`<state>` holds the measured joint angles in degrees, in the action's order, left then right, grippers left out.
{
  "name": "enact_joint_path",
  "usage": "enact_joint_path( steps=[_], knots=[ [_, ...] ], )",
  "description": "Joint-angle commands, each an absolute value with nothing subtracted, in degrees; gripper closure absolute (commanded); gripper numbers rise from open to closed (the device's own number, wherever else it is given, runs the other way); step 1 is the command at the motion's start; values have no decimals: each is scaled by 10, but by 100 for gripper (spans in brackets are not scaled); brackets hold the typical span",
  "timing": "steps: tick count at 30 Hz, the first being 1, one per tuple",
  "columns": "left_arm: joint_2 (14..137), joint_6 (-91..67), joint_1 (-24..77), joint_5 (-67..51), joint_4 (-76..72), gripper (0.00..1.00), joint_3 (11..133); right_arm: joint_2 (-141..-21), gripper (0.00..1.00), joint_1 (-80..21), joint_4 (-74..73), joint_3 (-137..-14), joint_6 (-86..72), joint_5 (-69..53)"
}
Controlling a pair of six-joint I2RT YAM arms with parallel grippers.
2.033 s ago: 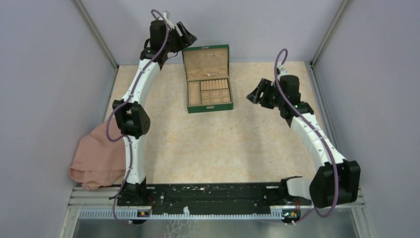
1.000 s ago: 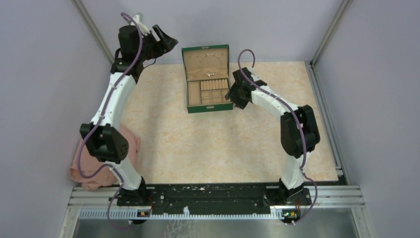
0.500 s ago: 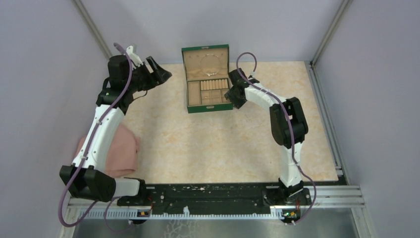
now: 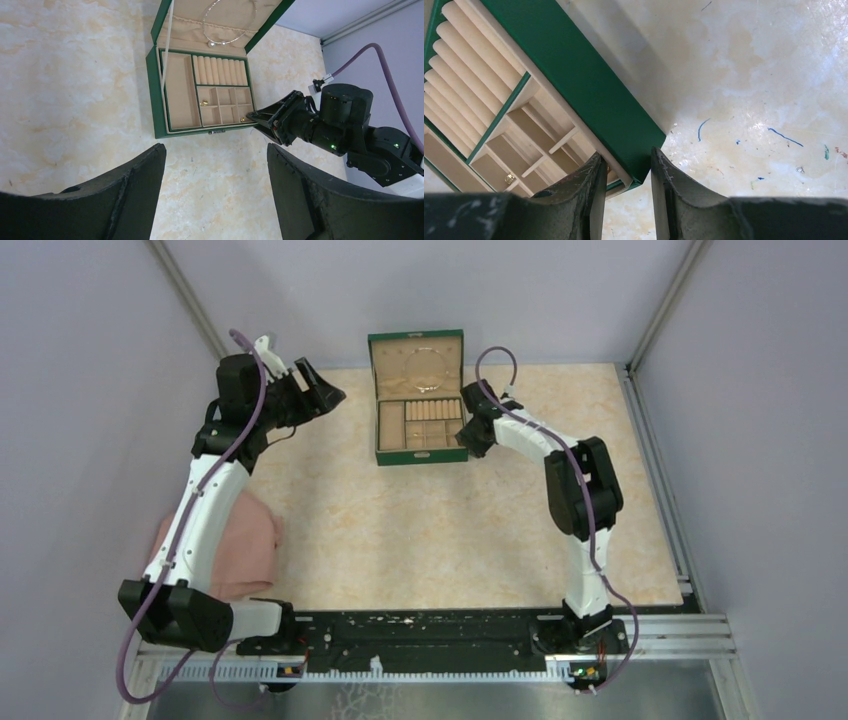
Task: Organize the mixed jewelry
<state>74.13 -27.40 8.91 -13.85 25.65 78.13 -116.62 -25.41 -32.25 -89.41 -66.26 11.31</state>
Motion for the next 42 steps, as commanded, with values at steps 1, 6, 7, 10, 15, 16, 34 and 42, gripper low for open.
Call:
enact_joint_path(
  steps=[1,6,7,10,15,16,34,42],
  knots=[
    [745,-273,92,-152,253,20,783,-1118,79,-256,-298,-876,-659,123],
    [747,-278,91,-161,250,20,775,-1093,97,-256,-299,-857,-613,114],
    [748,-279,91,-163,251,20,773,-1087,99,-256,-298,-852,-601,112],
    [748,-284,92,-167,251,20,767,-1063,100,-256,-292,-831,-554,99],
    [741,-291,92,-172,246,20,756,-1016,100,-255,-272,-781,-473,64],
    [740,-291,92,-172,245,20,754,-1007,100,-254,-269,-769,-454,55],
    [745,-316,92,-205,227,20,733,-808,100,-235,-266,-548,-286,-16],
    [748,-323,93,-209,225,20,728,-765,100,-234,-272,-501,-279,-9]
  ],
)
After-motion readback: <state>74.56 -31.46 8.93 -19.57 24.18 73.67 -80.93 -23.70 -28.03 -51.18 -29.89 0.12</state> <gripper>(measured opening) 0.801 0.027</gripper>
